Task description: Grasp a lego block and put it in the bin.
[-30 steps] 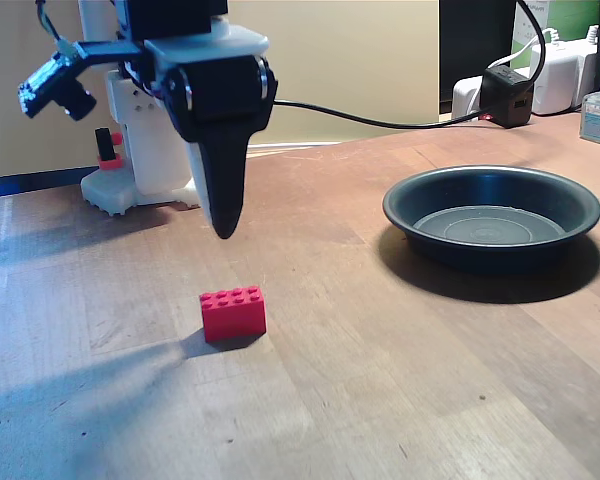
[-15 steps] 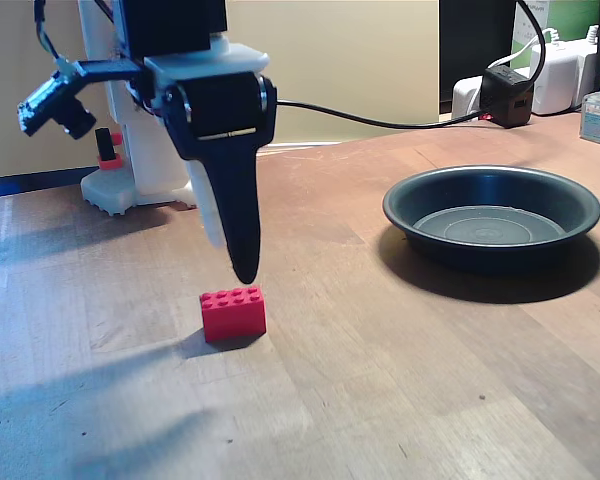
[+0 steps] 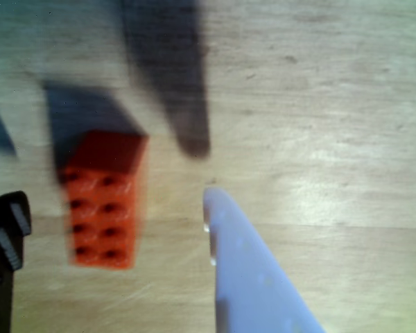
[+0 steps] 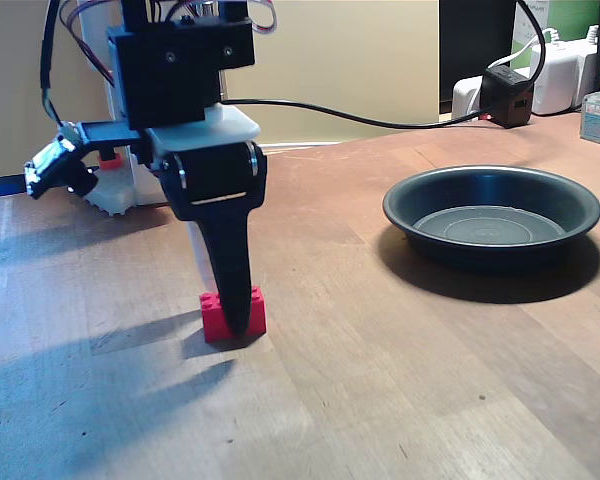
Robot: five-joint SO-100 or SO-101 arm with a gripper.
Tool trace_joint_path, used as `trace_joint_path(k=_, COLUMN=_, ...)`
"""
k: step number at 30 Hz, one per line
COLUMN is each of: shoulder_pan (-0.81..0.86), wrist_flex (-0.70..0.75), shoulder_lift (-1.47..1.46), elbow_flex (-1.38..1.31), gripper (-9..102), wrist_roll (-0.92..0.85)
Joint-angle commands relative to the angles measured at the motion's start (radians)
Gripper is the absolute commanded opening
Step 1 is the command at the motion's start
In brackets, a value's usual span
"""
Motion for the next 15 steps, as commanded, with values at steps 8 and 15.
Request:
trace_joint_path(k=8, shoulder_pan=-0.009, wrist_flex=-0.008, shoulder_lift=0.003, elbow_flex=0.002, gripper=9, wrist_roll=0.008)
trace_joint_path(k=15, shoulder_pan=-0.009, wrist_flex=-0.008, shoulder_lift=0.003, elbow_flex=0.012, gripper=1, wrist_roll=0.008)
